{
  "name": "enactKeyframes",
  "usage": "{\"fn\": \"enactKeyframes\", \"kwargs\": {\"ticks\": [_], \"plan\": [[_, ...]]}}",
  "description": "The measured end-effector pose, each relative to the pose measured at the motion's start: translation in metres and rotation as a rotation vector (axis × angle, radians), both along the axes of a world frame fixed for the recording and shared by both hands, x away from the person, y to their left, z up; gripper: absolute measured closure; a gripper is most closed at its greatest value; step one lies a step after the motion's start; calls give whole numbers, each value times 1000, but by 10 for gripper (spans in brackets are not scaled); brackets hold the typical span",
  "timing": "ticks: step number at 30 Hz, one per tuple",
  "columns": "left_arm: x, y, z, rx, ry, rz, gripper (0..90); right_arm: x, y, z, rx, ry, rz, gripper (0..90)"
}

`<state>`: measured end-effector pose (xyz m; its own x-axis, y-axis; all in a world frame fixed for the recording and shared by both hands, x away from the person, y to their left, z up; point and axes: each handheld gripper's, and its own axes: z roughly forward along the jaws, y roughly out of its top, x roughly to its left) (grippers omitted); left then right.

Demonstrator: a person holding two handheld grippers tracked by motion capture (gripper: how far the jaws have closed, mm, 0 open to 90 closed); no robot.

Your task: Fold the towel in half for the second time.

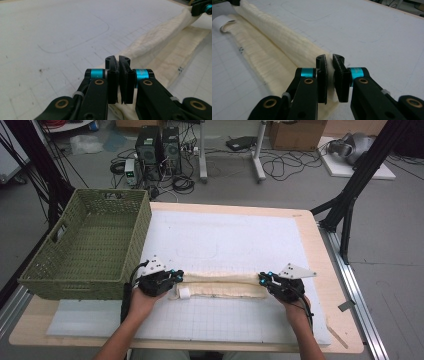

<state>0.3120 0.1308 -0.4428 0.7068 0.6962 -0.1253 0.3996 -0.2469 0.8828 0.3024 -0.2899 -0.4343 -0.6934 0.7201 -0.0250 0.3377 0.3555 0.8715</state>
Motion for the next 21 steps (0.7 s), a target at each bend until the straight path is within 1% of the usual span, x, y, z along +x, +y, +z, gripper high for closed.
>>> {"fn": "enactKeyframes", "kwargs": {"ticks": [1, 4, 5, 6, 7, 8, 9, 10, 11, 12, 13, 14, 15, 16, 17, 18, 19, 20, 21], "plan": [[-2, 0, -1, -6, 3, 1, 856, -3, 0, 0, -7, -1, 6, 826], [-12, 1, -5, -3, 5, -14, 857, -11, -2, 0, -8, 4, 15, 826], [-14, 1, -5, -1, 5, -19, 856, -12, -3, 1, -7, -3, 19, 826], [-15, 1, -5, 0, 4, -22, 856, -15, -3, 1, -12, 1, 24, 826], [-16, 1, -5, 3, 9, -29, 853, -16, -3, 0, -20, 4, 23, 825], [-16, 1, -5, 0, 18, -33, 845, -17, -3, -1, -27, 15, 28, 823], [-17, 1, -5, -7, 30, -34, 834, -18, -3, -2, -31, 15, 34, 815], [-17, 2, -4, -14, 32, -31, 798, -19, -3, -2, -35, 30, 32, 794], [-17, 4, -2, -42, 45, -18, 716, -20, -3, -2, -39, 36, 30, 755], [-16, 6, 1, -67, 57, -4, 596, -22, -4, 1, -26, 33, 17, 719], [-16, 7, 5, -97, 56, 11, 529, -24, -6, 5, 1, 21, 2, 665], [-16, 8, 9, -109, 49, 17, 483, -26, -9, 11, 32, 2, -28, 567], [-15, 9, 15, -117, 27, 19, 465, -28, -12, 15, 65, -4, -56, 531], [-15, 9, 18, -122, 16, 20, 466, -30, -17, 22, 121, -25, -76, 529], [-12, 8, 23, -134, 3, 23, 466, -32, -18, 25, 142, -34, -83, 526], [-9, 7, 25, -143, 3, 24, 467, -32, -20, 30, 149, -58, -88, 513], [-5, 5, 26, -148, 11, 30, 469, -30, -21, 32, 149, -71, -92, 507], [-3, 3, 26, -141, 16, 34, 473, -27, -21, 34, 150, -74, -101, 504], [1, -3, 24, -125, 21, 40, 487, -24, -21, 34, 149, -71, -106, 503]]}}
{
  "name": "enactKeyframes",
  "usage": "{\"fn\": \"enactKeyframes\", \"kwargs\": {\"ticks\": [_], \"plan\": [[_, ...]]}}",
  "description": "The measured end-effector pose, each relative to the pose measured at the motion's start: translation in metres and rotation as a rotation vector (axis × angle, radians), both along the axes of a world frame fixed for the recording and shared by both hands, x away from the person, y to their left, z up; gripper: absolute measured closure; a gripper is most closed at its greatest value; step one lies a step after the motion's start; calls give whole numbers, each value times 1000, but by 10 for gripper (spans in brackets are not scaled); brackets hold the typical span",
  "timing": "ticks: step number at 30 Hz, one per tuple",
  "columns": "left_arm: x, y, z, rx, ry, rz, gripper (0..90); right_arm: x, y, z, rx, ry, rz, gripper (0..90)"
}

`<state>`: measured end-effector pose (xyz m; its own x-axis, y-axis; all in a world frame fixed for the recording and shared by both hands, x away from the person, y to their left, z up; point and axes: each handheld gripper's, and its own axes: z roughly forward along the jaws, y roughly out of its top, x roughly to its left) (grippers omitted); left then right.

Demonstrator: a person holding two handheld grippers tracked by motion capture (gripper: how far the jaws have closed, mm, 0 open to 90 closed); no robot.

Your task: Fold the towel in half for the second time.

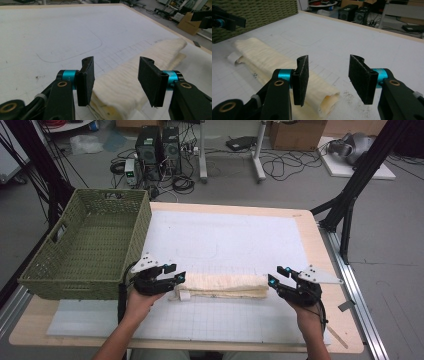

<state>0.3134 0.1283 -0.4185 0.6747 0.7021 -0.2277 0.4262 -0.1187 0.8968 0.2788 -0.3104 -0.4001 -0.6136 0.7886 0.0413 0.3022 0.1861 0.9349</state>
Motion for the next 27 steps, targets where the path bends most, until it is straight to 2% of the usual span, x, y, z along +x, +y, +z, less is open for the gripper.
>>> {"fn": "enactKeyframes", "kwargs": {"ticks": [2, 4, 6, 8, 9, 12, 14, 16, 18, 20, 23, 25, 27], "plan": [[5, -8, -3, 25, 12, 8, 515, 9, 5, -3, -9, 20, -12, 503], [11, -15, -7, 49, 16, 23, 521, 19, 16, -10, -47, 57, -18, 498], [15, -17, -13, 64, 54, 29, 528, 29, 30, -19, -94, 127, -23, 495], [16, -20, -20, 120, 97, 18, 534, 33, 38, -26, -148, 157, -11, 497], [15, -20, -22, 131, 100, 11, 534, 33, 42, -32, -174, 183, -8, 491], [7, -19, -28, 166, 93, -4, 510, 30, 44, -42, -202, 216, 3, 444], [3, -19, -30, 181, 76, -4, 498, 28, 41, -45, -226, 225, 4, 412], [0, -19, -31, 226, 46, 8, 498, 25, 39, -46, -236, 222, 3, 393], [-2, -21, -31, 260, 25, 18, 499, 20, 38, -48, -288, 213, 3, 387], [-3, -22, -31, 281, 17, 20, 499, 15, 35, -50, -268, 205, -8, 386], [-4, -26, -32, 318, 1, 31, 501, 10, 35, -50, -284, 201, -19, 386], [-3, -26, -32, 325, -1, 32, 502, 8, 35, -48, -321, 179, -16, 384], [-3, -26, -32, 324, 0, 35, 503, 8, 33, -47, -325, 184, -18, 375]]}}
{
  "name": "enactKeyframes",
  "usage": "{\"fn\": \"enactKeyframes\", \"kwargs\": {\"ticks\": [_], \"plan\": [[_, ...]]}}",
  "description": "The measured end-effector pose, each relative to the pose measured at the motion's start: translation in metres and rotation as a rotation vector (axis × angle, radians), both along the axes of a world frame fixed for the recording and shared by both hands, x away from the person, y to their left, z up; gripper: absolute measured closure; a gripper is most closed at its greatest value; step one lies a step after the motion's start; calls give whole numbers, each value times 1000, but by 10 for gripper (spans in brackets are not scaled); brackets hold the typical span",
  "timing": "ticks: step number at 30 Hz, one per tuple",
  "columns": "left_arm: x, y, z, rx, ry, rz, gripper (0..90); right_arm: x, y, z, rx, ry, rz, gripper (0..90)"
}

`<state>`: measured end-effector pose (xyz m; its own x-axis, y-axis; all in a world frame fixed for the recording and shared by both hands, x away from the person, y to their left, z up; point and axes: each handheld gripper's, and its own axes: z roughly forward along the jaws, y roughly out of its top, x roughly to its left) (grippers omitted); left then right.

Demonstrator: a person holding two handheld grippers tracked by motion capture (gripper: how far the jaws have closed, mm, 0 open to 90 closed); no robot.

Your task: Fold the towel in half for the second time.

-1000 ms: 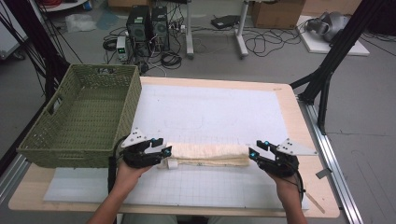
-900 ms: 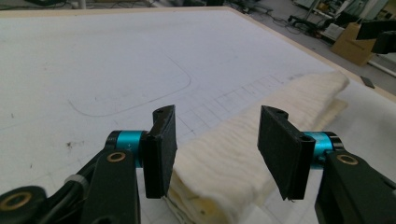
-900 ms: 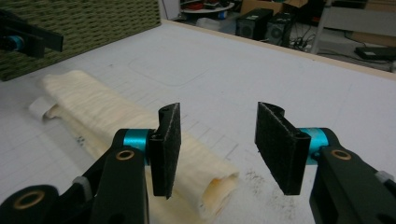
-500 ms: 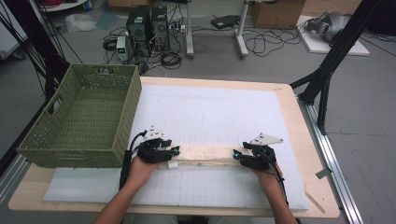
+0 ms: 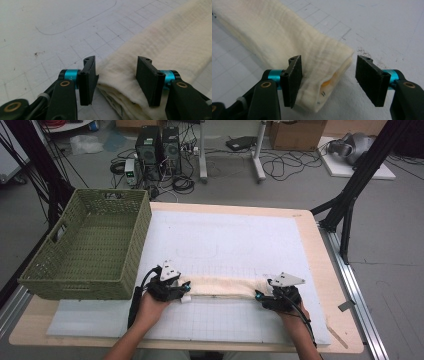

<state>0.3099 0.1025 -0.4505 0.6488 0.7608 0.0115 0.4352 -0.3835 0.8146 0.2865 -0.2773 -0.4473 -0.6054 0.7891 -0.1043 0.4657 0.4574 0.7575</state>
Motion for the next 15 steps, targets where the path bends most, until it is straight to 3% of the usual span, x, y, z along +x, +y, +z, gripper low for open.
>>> {"fn": "enactKeyframes", "kwargs": {"ticks": [6, 11, 15], "plan": [[1, 1, 0, -10, 5, 6, 514, -1, -4, 1, 16, 16, -4, 372], [2, 4, 0, -39, 20, 13, 541, -1, -12, 1, 59, 45, -7, 363], [3, 7, 0, -68, 32, 16, 540, -6, -19, 6, 90, 3, -1, 345]]}}
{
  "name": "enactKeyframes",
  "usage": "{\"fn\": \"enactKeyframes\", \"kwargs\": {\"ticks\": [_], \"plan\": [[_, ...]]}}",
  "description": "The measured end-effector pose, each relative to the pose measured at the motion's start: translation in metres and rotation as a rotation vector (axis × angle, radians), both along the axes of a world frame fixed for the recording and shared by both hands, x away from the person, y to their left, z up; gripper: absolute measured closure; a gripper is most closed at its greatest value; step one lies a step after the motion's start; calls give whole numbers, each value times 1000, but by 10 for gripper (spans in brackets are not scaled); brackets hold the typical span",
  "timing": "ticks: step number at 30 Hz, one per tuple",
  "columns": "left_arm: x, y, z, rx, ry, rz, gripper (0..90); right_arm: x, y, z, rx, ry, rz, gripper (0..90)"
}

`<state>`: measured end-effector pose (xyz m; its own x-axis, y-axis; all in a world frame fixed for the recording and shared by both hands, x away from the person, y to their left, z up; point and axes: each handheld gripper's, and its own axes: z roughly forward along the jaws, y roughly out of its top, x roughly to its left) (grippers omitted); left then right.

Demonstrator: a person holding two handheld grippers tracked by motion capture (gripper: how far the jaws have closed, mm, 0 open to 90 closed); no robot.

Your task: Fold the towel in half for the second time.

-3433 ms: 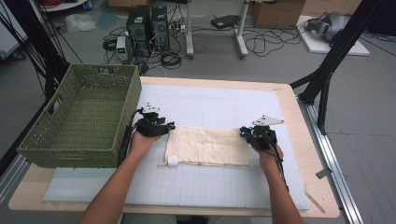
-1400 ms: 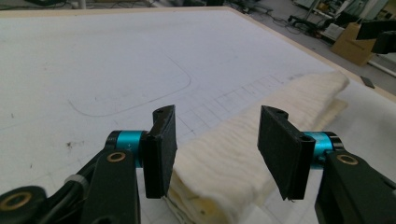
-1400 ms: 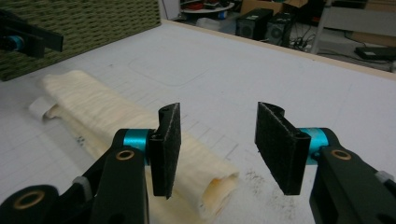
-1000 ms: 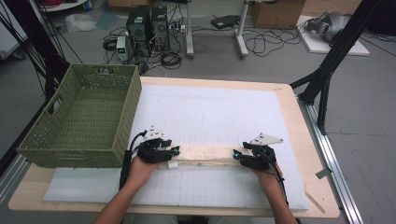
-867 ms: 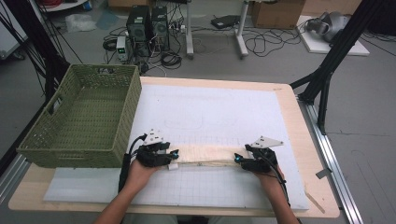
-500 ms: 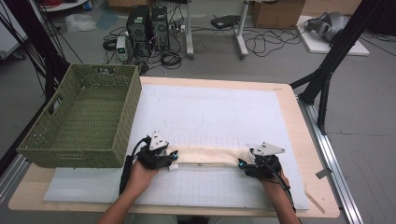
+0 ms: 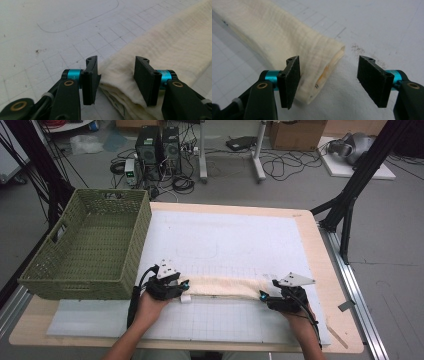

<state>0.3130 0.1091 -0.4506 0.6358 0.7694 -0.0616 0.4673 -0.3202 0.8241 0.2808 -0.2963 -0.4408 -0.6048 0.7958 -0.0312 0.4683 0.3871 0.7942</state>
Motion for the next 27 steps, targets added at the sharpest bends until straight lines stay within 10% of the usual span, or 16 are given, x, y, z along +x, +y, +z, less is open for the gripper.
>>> {"fn": "enactKeyframes", "kwargs": {"ticks": [9, 19, 27], "plan": [[-6, 39, 20, -270, -134, 49, 455, -16, -22, 20, 105, -124, -62, 301], [-15, 44, 33, -356, -228, -6, 302, -18, -30, 24, 69, -151, -103, 285], [-13, 45, 36, -346, -192, 41, 165, -28, -44, 28, 84, -172, -168, 200]]}}
